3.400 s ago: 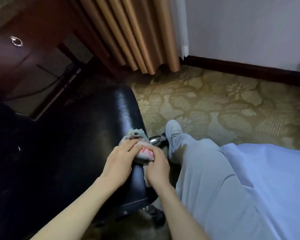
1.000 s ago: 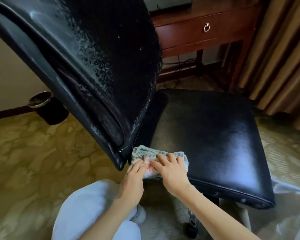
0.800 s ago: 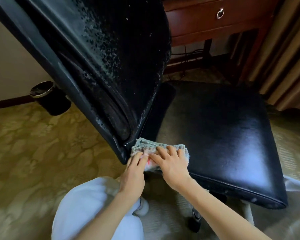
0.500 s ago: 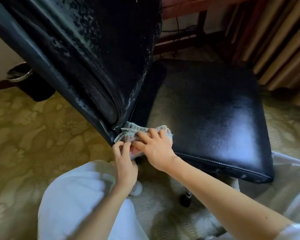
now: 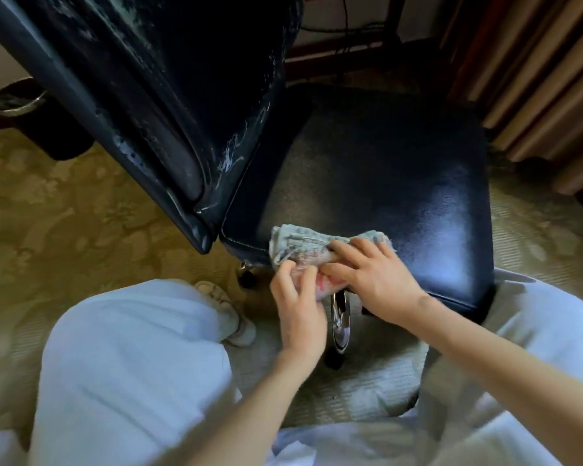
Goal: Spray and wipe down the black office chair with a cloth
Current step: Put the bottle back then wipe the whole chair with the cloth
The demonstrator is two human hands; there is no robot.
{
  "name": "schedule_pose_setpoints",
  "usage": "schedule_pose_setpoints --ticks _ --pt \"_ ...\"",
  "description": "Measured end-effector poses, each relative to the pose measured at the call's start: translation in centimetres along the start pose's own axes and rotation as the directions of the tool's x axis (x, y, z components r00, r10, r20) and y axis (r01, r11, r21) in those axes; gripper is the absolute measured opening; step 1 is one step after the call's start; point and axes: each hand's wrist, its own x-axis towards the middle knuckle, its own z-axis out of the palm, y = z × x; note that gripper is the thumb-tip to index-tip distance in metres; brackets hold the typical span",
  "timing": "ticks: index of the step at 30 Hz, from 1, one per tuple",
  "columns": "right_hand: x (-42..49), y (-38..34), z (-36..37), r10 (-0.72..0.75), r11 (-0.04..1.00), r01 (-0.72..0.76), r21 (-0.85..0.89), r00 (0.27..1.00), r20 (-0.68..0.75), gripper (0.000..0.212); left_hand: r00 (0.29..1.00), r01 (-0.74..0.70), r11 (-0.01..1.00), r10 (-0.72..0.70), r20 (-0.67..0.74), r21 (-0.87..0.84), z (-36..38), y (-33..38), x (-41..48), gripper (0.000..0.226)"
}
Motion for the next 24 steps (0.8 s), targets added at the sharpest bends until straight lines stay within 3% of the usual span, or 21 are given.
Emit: schedule_pose_setpoints --ticks 3,9,14,18,24 --pt "-3.8 2.6 -0.7 0.061 0.998 -0.061 -0.034 0.998 0.002 0.04 0.998 0.0 0.996 0.005 0.059 -0.085 2.3 3.6 -1.6 0.053" --pt "-8.7 5.2 -1.1 0.105 0.99 -0.103 -0.093 0.994 0.017 0.049 0.989 -0.052 0.99 0.069 0.132 -0.131 4.0 7.1 -3.4 0.053" --pt "-6.3 2.8 -1.1 0.131 0.987 -0.131 -0.091 0.991 -0.009 0.043 0.973 -0.165 0.982 0.178 0.15 -0.091 2.4 3.8 -1.8 0.048" --pt "-2.2 -0.3 -1.2 0.105 0.993 -0.104 -0.06 0.994 0.017 0.052 0.985 -0.104 0.992 0.113 0.129 -0.077 0.0 -0.1 -0.3 0.049" --pt "6.6 -5.4 -1.5 0.018 0.996 -0.01 -0.092 0.996 0.086 0.049 0.999 0.021 0.999 -0.022 -0.025 -0.037 -3.5 -6.5 2.7 0.056"
